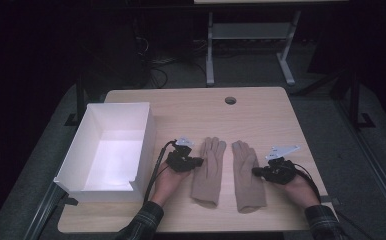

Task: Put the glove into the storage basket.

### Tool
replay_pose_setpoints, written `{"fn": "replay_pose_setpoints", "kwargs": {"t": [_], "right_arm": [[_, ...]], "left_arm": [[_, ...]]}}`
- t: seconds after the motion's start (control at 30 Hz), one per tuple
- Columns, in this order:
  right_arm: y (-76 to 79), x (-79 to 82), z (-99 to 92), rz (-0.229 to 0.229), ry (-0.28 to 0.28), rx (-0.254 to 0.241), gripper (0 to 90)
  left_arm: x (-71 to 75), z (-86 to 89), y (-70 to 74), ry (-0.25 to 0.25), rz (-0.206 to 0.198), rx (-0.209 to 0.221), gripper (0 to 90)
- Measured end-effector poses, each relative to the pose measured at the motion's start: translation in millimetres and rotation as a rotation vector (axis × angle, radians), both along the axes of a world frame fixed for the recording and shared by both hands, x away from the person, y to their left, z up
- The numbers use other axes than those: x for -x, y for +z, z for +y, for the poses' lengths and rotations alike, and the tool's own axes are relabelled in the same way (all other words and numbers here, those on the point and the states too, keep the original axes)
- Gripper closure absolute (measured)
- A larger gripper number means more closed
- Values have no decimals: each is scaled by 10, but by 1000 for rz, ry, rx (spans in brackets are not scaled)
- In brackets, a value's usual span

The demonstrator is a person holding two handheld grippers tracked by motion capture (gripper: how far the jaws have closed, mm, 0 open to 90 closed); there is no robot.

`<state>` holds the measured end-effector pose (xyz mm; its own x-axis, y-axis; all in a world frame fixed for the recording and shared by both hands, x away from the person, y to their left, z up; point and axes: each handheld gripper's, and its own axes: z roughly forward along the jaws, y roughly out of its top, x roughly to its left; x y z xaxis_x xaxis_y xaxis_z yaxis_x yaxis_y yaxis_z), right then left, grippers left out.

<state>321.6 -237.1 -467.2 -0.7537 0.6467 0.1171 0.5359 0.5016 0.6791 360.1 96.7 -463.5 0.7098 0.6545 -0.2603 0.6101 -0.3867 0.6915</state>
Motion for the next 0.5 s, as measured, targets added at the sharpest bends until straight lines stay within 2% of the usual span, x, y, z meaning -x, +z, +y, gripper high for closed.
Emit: {"fn": "replay_pose_setpoints", "kwargs": {"t": [0.3, 0.5], "right_arm": [[6, 35, 187, 6, 28, 0, 900], [39, 48, 157, -9, 32, -4, 900]], "left_arm": [[49, -67, 47, -43, 9, 19, 866], [89, -95, 119, -60, -2, 41, 866]]}}
